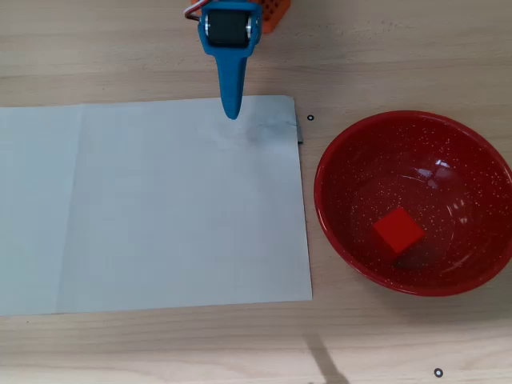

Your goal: Grasp the red cube and put it in the red bowl

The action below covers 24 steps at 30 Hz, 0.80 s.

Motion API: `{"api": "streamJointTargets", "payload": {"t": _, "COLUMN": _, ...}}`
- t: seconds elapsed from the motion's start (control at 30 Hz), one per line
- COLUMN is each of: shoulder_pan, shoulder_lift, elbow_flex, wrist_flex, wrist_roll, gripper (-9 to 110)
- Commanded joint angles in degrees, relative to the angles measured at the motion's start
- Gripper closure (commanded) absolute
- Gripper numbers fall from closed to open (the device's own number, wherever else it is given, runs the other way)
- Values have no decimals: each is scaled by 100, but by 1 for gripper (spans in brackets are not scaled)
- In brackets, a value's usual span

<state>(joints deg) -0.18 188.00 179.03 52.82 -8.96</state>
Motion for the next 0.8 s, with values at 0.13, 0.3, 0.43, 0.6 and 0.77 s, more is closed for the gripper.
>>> {"api": "streamJointTargets", "payload": {"t": 0.13, "shoulder_pan": -97, "shoulder_lift": 70, "elbow_flex": 88, "wrist_flex": -9, "wrist_roll": -123, "gripper": 101}}
{"api": "streamJointTargets", "payload": {"t": 0.3, "shoulder_pan": -97, "shoulder_lift": 70, "elbow_flex": 88, "wrist_flex": 0, "wrist_roll": -114, "gripper": 101}}
{"api": "streamJointTargets", "payload": {"t": 0.43, "shoulder_pan": -185, "shoulder_lift": 62, "elbow_flex": 88, "wrist_flex": 0, "wrist_roll": -229, "gripper": 101}}
{"api": "streamJointTargets", "payload": {"t": 0.6, "shoulder_pan": -185, "shoulder_lift": 62, "elbow_flex": 88, "wrist_flex": 0, "wrist_roll": -229, "gripper": 101}}
{"api": "streamJointTargets", "payload": {"t": 0.77, "shoulder_pan": -185, "shoulder_lift": 62, "elbow_flex": 88, "wrist_flex": 0, "wrist_roll": -229, "gripper": 101}}
